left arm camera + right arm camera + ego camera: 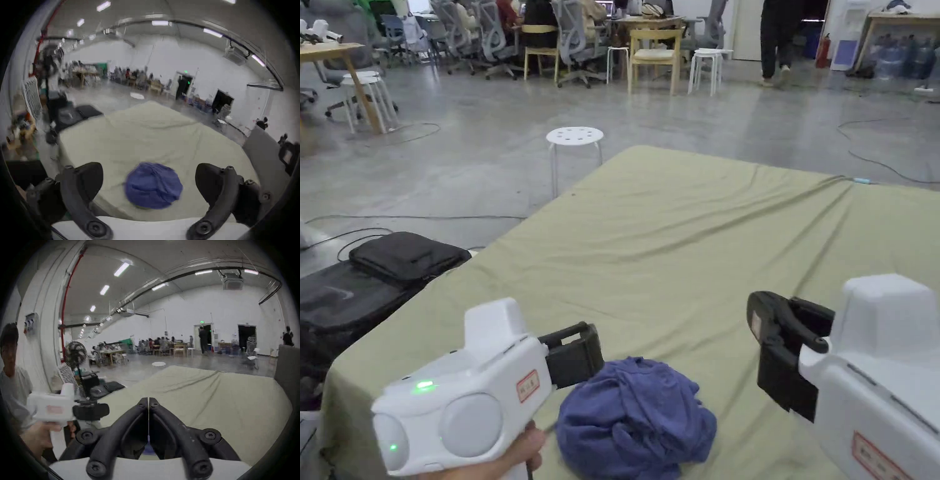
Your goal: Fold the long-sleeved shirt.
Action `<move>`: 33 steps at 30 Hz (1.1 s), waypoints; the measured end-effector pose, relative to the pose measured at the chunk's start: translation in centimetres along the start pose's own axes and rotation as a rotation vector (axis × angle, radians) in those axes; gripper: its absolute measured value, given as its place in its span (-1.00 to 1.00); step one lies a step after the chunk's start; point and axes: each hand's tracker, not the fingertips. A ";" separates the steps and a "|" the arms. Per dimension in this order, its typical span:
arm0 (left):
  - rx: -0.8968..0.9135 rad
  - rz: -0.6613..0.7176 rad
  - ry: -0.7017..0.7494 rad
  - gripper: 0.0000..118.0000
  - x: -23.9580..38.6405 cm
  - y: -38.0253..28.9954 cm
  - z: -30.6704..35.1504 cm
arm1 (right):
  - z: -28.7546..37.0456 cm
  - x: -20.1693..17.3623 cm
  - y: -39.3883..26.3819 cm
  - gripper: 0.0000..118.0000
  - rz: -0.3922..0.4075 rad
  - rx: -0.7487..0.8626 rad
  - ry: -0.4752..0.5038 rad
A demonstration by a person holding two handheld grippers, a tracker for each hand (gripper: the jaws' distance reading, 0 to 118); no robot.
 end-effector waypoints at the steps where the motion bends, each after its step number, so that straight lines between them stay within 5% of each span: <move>1: -0.058 0.018 0.004 0.99 0.4 -0.6 -2.4 | 0.1 0.9 -0.7 -0.94 0.009 -0.019 -0.030; 9: -0.344 -0.016 -0.003 0.65 3.6 -5.3 -19.9 | 5.7 8.4 -6.1 -0.94 -0.053 -0.173 -0.204; 12: -0.404 -0.082 0.128 -0.22 4.4 -6.2 -22.2 | 6.2 9.5 -6.9 -0.94 -0.085 -0.201 -0.221; 15: -0.310 -0.153 0.097 -0.45 6.0 -4.1 -19.6 | 7.1 10.0 -7.2 -0.94 -0.076 -0.197 -0.232; 26: 0.057 -0.254 -0.385 -0.52 22.8 7.3 -1.7 | 16.1 12.7 -4.3 -0.94 -0.187 0.021 -0.334; 33: -0.071 -0.446 -0.464 -0.52 39.5 -0.8 -2.6 | 25.9 15.8 -3.9 -0.94 -0.218 0.096 -0.589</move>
